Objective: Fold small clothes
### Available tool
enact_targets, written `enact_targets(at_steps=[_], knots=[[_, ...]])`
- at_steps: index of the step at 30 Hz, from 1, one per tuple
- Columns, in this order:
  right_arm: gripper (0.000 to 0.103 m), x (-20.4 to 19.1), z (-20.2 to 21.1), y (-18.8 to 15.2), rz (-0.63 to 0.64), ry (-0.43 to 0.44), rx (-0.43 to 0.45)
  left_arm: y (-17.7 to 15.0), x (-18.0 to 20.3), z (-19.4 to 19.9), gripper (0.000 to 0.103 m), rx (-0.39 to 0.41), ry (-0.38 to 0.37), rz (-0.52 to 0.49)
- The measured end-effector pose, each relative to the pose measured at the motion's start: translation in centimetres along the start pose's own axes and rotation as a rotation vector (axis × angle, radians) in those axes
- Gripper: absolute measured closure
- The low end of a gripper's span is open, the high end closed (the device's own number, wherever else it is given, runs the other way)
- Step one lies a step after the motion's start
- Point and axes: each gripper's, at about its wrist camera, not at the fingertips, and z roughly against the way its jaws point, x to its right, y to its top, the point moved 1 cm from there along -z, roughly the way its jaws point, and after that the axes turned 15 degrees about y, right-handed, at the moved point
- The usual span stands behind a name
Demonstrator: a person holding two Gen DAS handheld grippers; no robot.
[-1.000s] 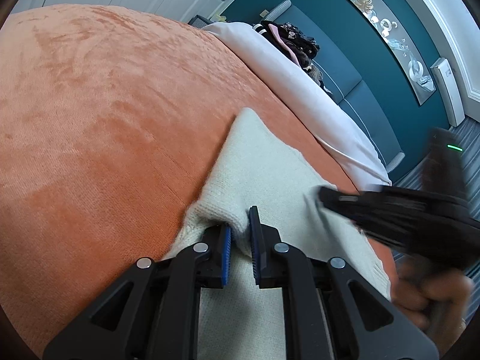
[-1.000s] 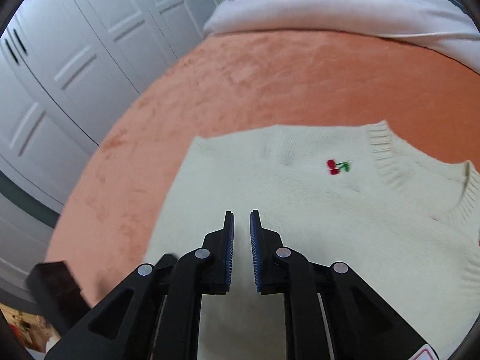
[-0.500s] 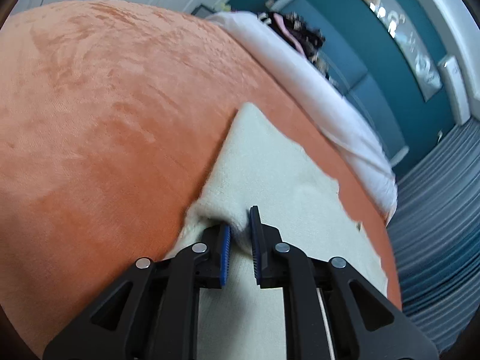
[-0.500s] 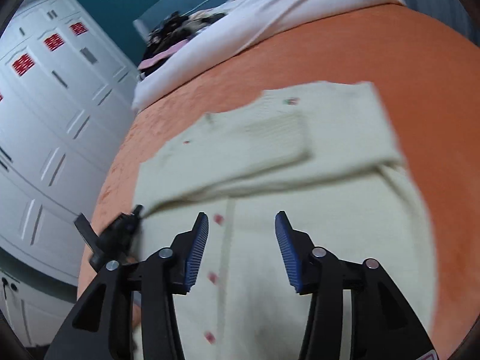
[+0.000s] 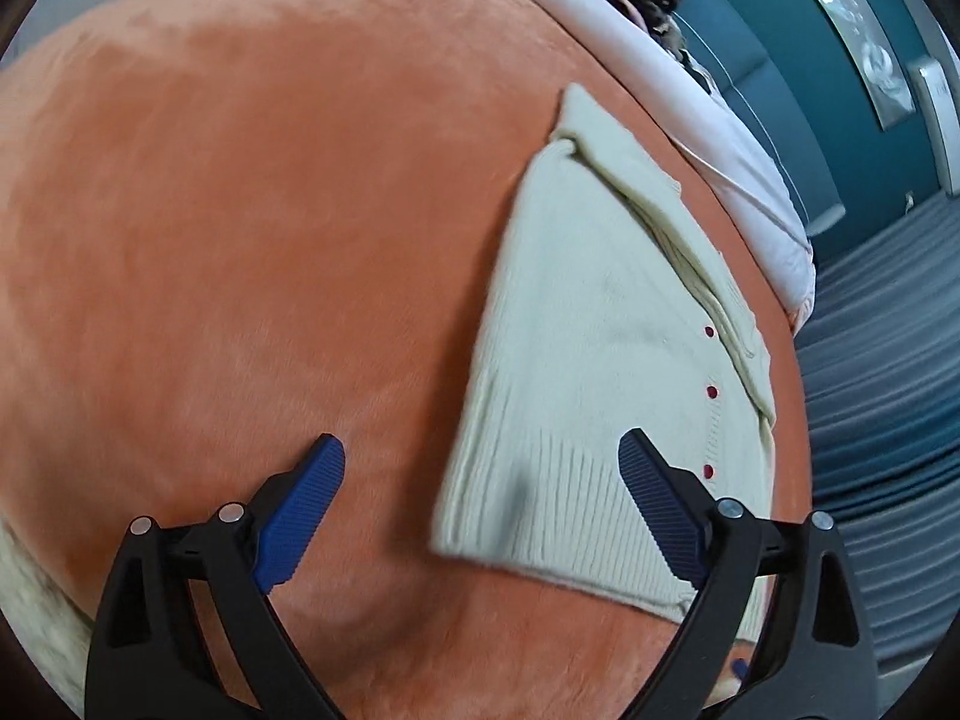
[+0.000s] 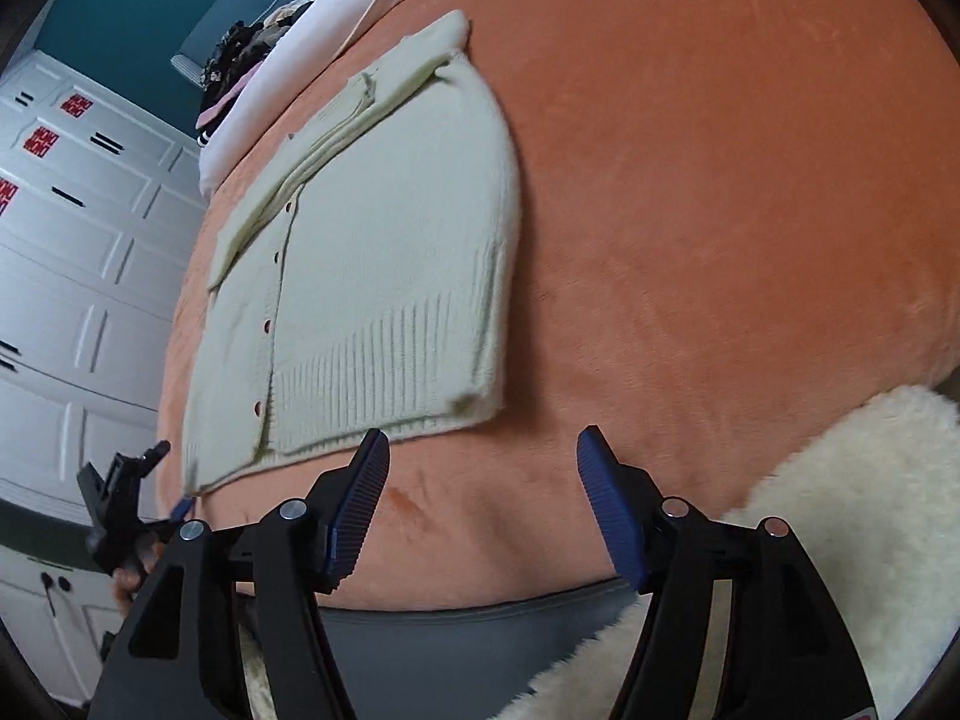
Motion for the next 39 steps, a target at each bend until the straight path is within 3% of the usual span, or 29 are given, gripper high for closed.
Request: enact_targets(at_steps=[6,9,10,11,13,19,23,27,30,36,39], knots=[[0.038,-0.1,-3.1,0.9,-0.075,0.066,0.063,-0.4,1.3,-0.4,0.012,0.002,0.012,-0.019],[0.04,0.2,-2.9,2.1,-0.131,0.116,0.103,0.0,1.5,-1.1,0.035,-0.039,0.0,0.006],[0.048,0.2,-2.9,2.4,-0.14,0.133,0.11,0.2,1.5,-1.3,0.048,-0.055,-0.014,0.023],[0.068,0.1,-3.0,2.7,-0.146,0.142,0.112,0.3,1.5,-1.5,0.069,-0.084,-0.034,0.043],[0.092,-0.5,-3.1,3.4,-0.127,0.131,0.099,0.4,1.6,-1.9,0.092,-0.141,-0.062,0.076],[0.095,-3.7,1.4,4.4,-0.006,0.172,0.195,0.2,3.6,3.3,0.094,-0.054,-0.099,-0.013],[0.095,-4.8,4.4,3.4,0.081,0.178,0.171,-1.0,2.8,6.9,0.094,-0.047,-0.112,-0.062],[0.095,-5.1,6.3,0.9,0.184,0.122,0.062,-4.0,0.7,9.0,0.094,-0.085,-0.085,-0.124],[0.095,-4.1,7.0,-2.5,0.227,0.06,-0.055,-7.7,-1.5,9.7,0.095,-0.158,-0.046,-0.17],[0.095,-1.7,8.9,-11.1,0.192,0.029,-0.305,-13.8,-5.0,13.1,0.095,-0.295,0.013,-0.252],[0.095,-1.6,10.9,-13.4,0.145,0.058,-0.336,-14.6,-6.1,15.6,0.095,-0.328,0.035,-0.27]])
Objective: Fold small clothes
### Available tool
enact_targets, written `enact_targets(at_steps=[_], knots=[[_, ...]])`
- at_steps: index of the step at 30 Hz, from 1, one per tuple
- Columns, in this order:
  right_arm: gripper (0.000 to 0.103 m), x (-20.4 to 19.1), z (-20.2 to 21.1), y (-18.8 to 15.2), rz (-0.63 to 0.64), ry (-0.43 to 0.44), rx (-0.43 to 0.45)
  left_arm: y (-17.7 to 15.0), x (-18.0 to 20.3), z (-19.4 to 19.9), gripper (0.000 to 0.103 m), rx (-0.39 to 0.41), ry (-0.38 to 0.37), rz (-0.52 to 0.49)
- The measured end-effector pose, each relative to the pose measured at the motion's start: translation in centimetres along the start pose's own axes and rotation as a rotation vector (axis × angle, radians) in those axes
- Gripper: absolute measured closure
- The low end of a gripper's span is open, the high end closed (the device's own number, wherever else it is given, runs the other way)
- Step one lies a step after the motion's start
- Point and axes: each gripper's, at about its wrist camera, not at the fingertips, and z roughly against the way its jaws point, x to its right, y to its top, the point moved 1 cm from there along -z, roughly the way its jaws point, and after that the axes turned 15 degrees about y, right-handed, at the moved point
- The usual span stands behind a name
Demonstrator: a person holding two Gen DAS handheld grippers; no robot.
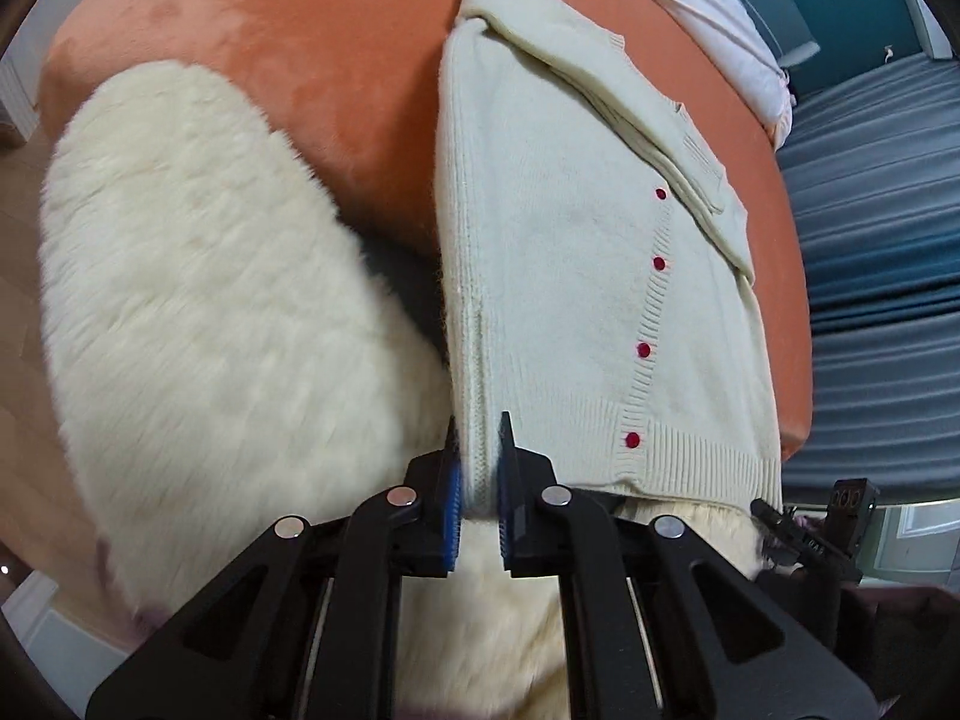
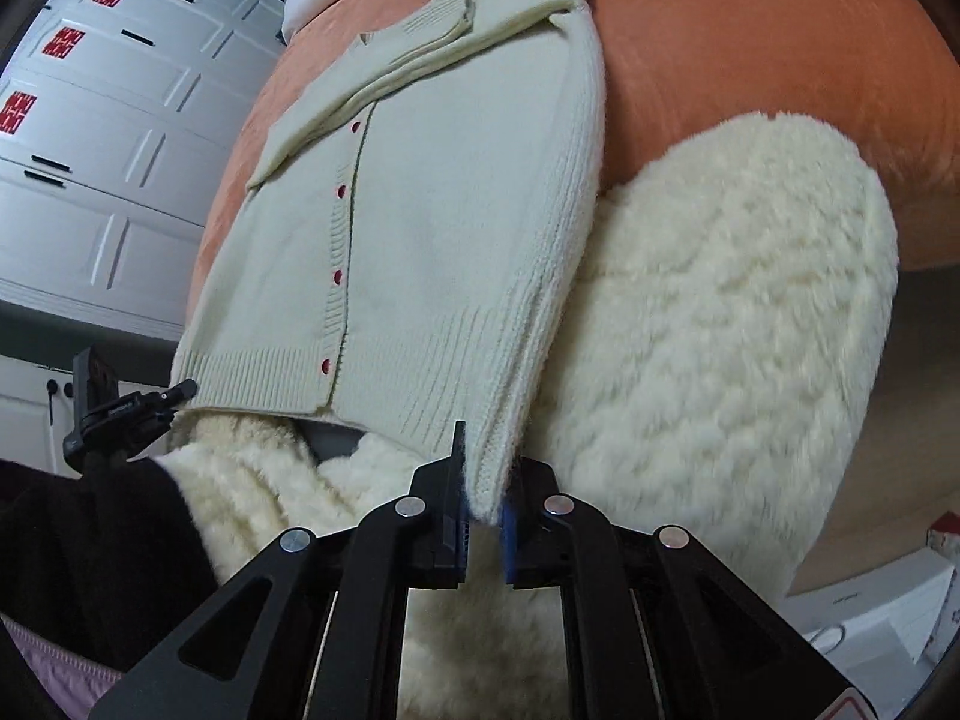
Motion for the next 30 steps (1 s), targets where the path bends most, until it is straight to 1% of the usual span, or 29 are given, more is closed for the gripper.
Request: enact_targets(at_steps=[1,2,4,7,8,10,11,12,13,14,15,16,18,19,20,21,22,23,24,25,26,27,28,30], knots=[[0.095,-0.3,0.5,-0.2,-0.012,0.013,0.0,-0.1,0.0,0.5,0.095,-0.002,-0.003,0.006],[0.095,-0.7,0.9,-0.1,-0.018,0.029,0.006,0.4,0.1,1.6,0.095,0.013,-0.016,0.017],[0.095,-1.8,2.4,1.7,-0.009,0.082,0.061,3.1,0.9,4.0,0.095,0.098,-0.079,0.051],[0.095,-3.5,5.6,7.9,0.075,0.137,0.242,9.3,3.2,7.2,0.095,0.279,-0.195,0.049],[0.095,-3.6,6.5,10.5,0.089,0.163,0.32,11.7,4.0,7.8,0.095,0.341,-0.213,0.038],[0.095,-3.0,7.4,15.4,0.103,0.228,0.449,16.2,5.7,7.7,0.094,0.426,-0.231,0.027],[0.095,-2.6,7.1,17.7,0.1,0.244,0.504,18.4,6.9,7.1,0.094,0.447,-0.227,0.022],[0.095,-1.9,6.2,20.2,0.086,0.264,0.542,20.4,7.8,6.3,0.094,0.464,-0.211,0.014],[0.095,-1.3,5.1,22.2,0.07,0.263,0.568,22.5,8.7,5.1,0.094,0.472,-0.192,0.011],[0.095,-0.6,3.5,24.1,0.048,0.252,0.582,24.4,9.4,3.5,0.094,0.46,-0.18,0.014],[0.094,0.1,1.8,25.8,0.027,0.238,0.575,25.9,9.7,1.9,0.094,0.447,-0.15,0.019],[0.093,0.1,-0.3,27.3,0.007,0.194,0.571,27.4,10.3,-0.1,0.094,0.424,-0.122,0.021],[0.092,1.1,-3.4,29.6,-0.03,0.109,0.552,29.1,11.1,-3.4,0.094,0.393,-0.056,0.024],[0.088,1.8,-4.7,30.4,-0.055,0.093,0.547,29.4,11.3,-4.7,0.092,0.388,-0.037,0.022],[0.087,2.3,-5.3,30.8,-0.081,0.081,0.554,29.6,11.2,-5.8,0.09,0.386,-0.011,0.021],[0.085,2.8,-5.7,31.1,-0.108,0.082,0.576,29.7,11.2,-6.4,0.09,0.387,0.001,0.026],[0.074,3.3,-5.5,30.9,-0.129,0.093,0.595,29.6,10.9,-6.8,0.081,0.392,-0.011,0.033],[0.057,3.5,-5.1,30.8,-0.147,0.103,0.622,29.2,10.3,-6.9,0.059,0.399,-0.011,0.041],[0.049,3.6,-4.5,30.7,-0.156,0.106,0.652,29.2,10.0,-6.7,0.046,0.414,-0.003,0.053],[0.04,3.5,-3.8,30.6,-0.149,0.099,0.677,29.1,9.7,-6.2,0.029,0.447,-0.005,0.061],[0.037,3.5,-3.1,30.5,-0.13,0.086,0.694,29.1,9.5,-5.7,0.018,0.48,-0.009,0.061],[0.035,3.3,-2.5,30.4,-0.104,0.065,0.699,29.0,9.1,-5.2,0.014,0.506,-0.017,0.057],[0.031,3.2,-2.3,30.3,-0.076,0.038,0.692,29.1,8.9,-4.9,0.011,0.522,-0.025,0.046],[0.029,3.2,-2.6,30.6,-0.026,-0.036,0.647,30.0,8.7,-5.5,0.011,0.496,-0.012,0.029]])
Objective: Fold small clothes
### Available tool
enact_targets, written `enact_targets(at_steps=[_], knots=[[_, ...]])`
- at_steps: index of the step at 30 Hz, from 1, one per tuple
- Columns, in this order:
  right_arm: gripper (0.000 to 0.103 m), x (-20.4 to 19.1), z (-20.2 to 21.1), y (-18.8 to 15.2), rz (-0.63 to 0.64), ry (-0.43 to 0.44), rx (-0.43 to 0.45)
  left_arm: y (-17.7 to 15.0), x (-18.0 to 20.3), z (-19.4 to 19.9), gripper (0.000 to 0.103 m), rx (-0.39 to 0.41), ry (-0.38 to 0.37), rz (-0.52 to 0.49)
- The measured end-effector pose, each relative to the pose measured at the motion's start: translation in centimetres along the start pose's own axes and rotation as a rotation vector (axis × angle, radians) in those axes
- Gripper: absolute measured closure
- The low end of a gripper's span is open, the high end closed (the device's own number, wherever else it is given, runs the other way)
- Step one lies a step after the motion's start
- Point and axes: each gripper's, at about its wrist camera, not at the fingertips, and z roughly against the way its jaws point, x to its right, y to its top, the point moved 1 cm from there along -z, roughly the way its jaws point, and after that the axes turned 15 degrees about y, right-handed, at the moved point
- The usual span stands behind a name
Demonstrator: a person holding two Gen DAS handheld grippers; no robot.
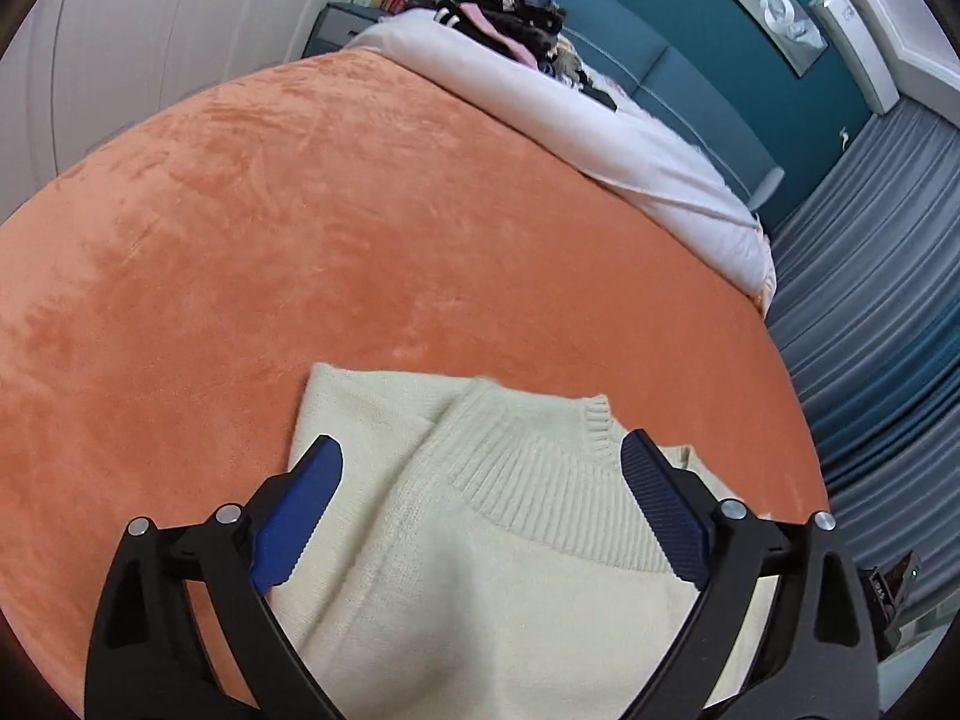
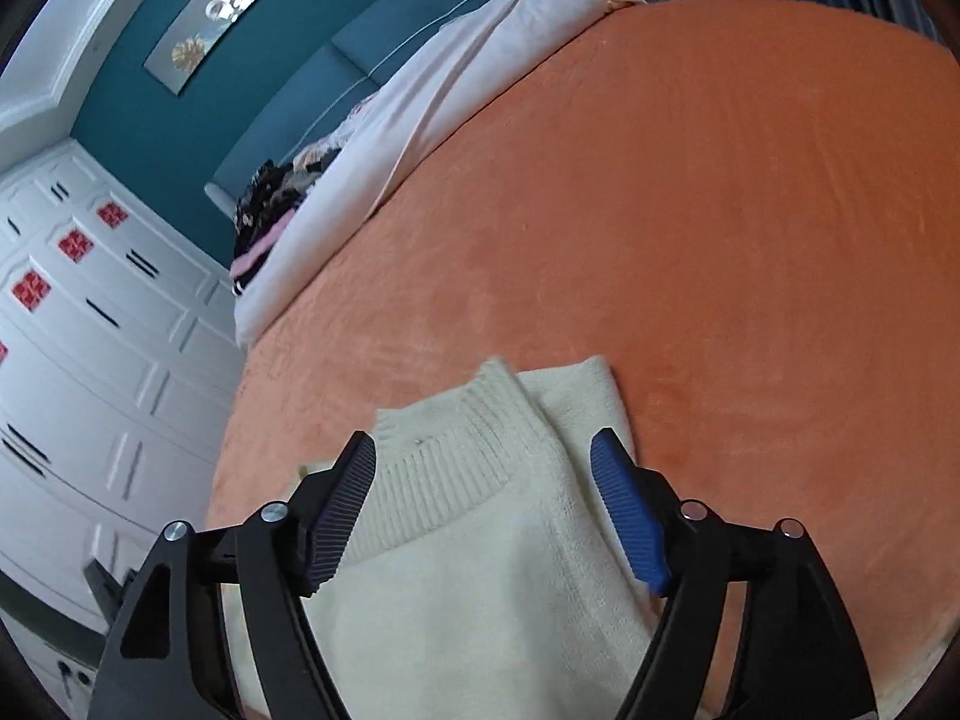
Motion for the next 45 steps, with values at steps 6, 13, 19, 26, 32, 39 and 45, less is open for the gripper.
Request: enact_targets(at_steps=[6,13,19,26,32,39,45], knots=[[0.029,0.2,-5.4,-0.2,0.143,-0.14,-0.142,0.3,0.7,-5.1,0.018,-0.161,0.036,-0.007],[0.091,-1.4,-6.6,0.1,0.178,-0.09,-0.185,1.5,2.8,-4.2,0.093,-0.159,0.024,-0.06],[0.092,-6.3,1.8,3.6,0.179,0.135,0.087,5.6,3.0,2.7,0.094,0.0,-0.058,0.0],[0.093,2.8,-6.3,1.9,0.063,-0.12,-0.144,2.4,1.7,-7.8,0.094,-0.233,0.136,-0.023],[0.087,3.4,-6.1,2.1,0.02,-0.106,-0.162,1.7,0.8,-7.9,0.09,-0.227,0.124,0.025],[0.04,0.6,3.6,-1.2,0.09,-0.123,-0.08,-1.4,-4.2,1.7,0.029,-0.096,0.049,0.142],[0.035,3.5,6.3,-9.2,-0.076,-0.13,-0.192,-9.6,-7.4,3.3,0.013,-0.212,0.097,0.226]])
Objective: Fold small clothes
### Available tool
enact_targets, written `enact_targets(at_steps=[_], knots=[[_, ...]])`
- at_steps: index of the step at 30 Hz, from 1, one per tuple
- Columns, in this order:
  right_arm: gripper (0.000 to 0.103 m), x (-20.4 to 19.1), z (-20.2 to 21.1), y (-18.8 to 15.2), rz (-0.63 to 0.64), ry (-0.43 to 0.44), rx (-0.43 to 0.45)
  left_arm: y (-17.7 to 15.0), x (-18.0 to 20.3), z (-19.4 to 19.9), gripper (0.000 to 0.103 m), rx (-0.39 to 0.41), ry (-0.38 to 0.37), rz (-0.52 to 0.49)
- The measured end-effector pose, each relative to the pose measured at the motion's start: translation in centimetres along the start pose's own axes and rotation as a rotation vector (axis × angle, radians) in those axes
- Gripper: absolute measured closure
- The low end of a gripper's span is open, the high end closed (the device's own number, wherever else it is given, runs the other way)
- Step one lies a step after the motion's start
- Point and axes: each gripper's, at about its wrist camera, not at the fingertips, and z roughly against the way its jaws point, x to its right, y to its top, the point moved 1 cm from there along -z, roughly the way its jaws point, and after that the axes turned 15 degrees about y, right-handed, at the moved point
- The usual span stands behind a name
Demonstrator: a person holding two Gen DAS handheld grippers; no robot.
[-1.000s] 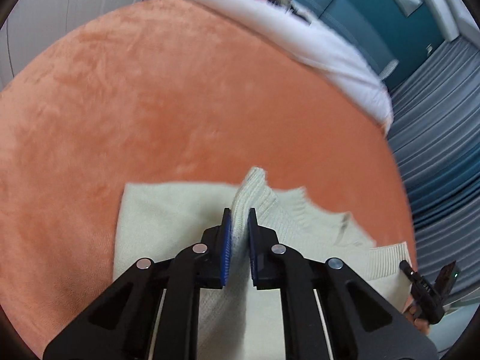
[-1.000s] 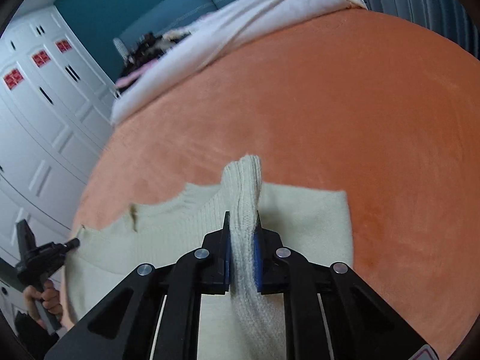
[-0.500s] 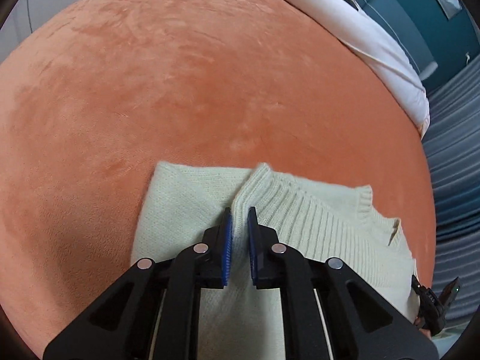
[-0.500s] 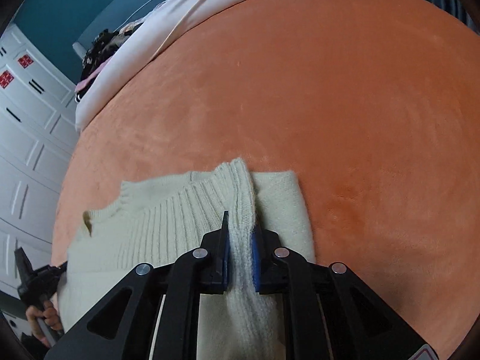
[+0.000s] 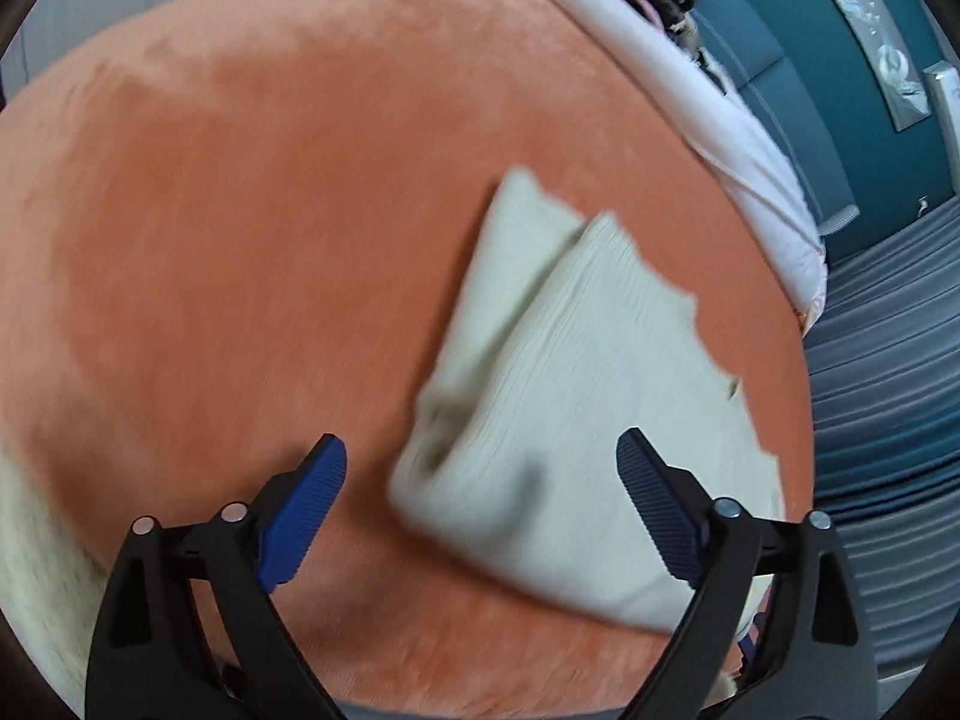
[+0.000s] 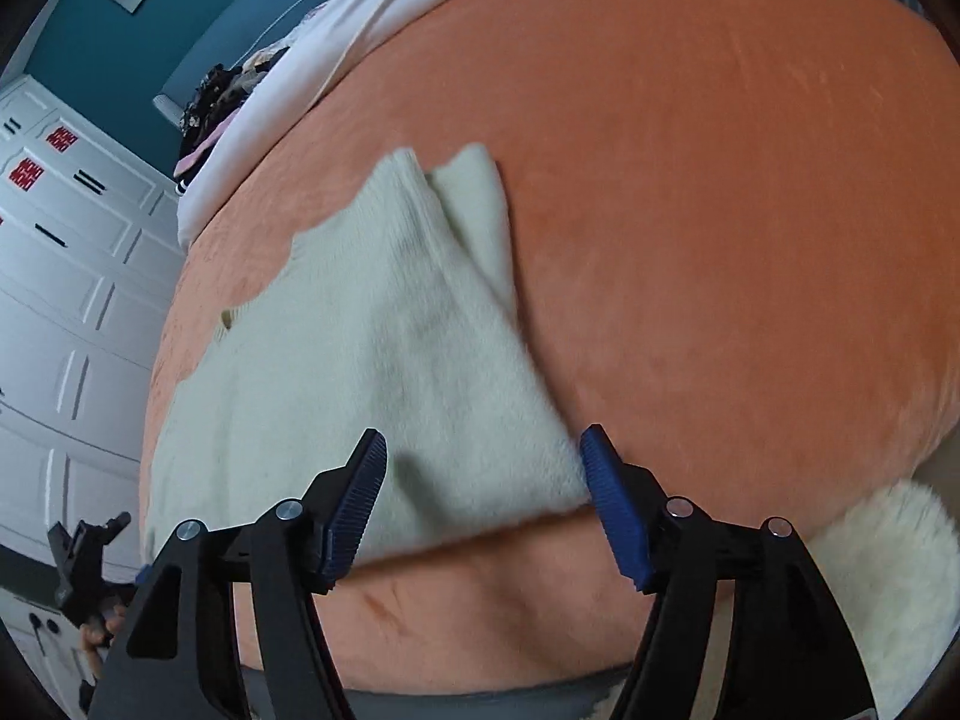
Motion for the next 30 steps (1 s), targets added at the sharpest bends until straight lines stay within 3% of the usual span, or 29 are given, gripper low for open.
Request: enact_targets(at_steps=[3,4,5,6,7,10,12,15,18,19,21,22,23,25,26,28,30], knots=[[0.033,0.3,-1.8,-0.7,-0.05,0.043,-0.012,-1.0,0.5,-1.6,0.014,-0.008,0.003,0.011],[0.034,0.3,-2.3,-0.5,-0.057,0.036,0.005,-0.8,1.0,-1.9,0.024,-0.002,0.0,0.009],[0.056,0.2,-2.7,-0.5,-0.064,0.042,0.014,-0.6,1.5,-2.2,0.057,-0.008,-0.025,-0.004],[0.082,0.2,-2.9,-0.1,-0.081,0.075,0.022,-0.1,2.0,-2.6,0.072,-0.049,-0.037,-0.005],[0.092,0.2,-3.2,0.4,-0.113,0.117,0.011,0.2,1.9,-2.6,0.087,-0.068,-0.041,0.013],[0.094,-0.9,-0.3,1.1,-0.108,0.181,0.07,1.0,1.7,-0.1,0.093,-0.059,-0.072,-0.005],[0.094,-1.8,1.6,0.8,-0.068,0.181,0.061,0.3,1.4,1.5,0.093,-0.058,-0.061,-0.048],[0.094,-0.9,3.3,-0.8,-0.058,0.122,0.012,-2.1,-0.3,2.0,0.093,-0.126,-0.033,-0.075],[0.092,1.4,1.8,-3.2,-0.066,0.015,-0.113,-4.8,-1.4,0.2,0.09,-0.148,0.055,-0.138],[0.086,1.4,1.2,-3.6,-0.058,-0.025,-0.135,-5.0,-1.5,0.0,0.087,-0.134,0.062,-0.129],[0.081,1.1,2.1,-2.8,-0.079,-0.034,-0.095,-4.3,-1.2,1.2,0.084,-0.111,0.049,-0.09],[0.074,0.7,3.1,-2.1,-0.091,-0.029,-0.048,-3.5,-0.9,2.2,0.079,-0.096,0.031,-0.076],[0.061,0.1,4.3,-1.3,-0.085,-0.035,0.009,-2.5,-0.5,3.2,0.064,-0.078,0.014,-0.07],[0.039,-1.9,6.1,1.0,0.001,-0.06,0.138,-0.1,0.8,5.7,0.036,0.059,0.022,-0.084],[0.033,-2.9,6.2,2.4,0.057,-0.047,0.169,1.0,1.7,6.5,0.026,0.131,0.029,-0.108],[0.033,-4.5,4.3,5.2,0.134,-0.029,0.144,3.6,4.1,6.6,0.018,0.203,0.024,-0.166],[0.033,-5.5,0.9,7.5,0.185,-0.018,0.095,5.7,6.3,4.3,0.012,0.193,0.004,-0.191]])
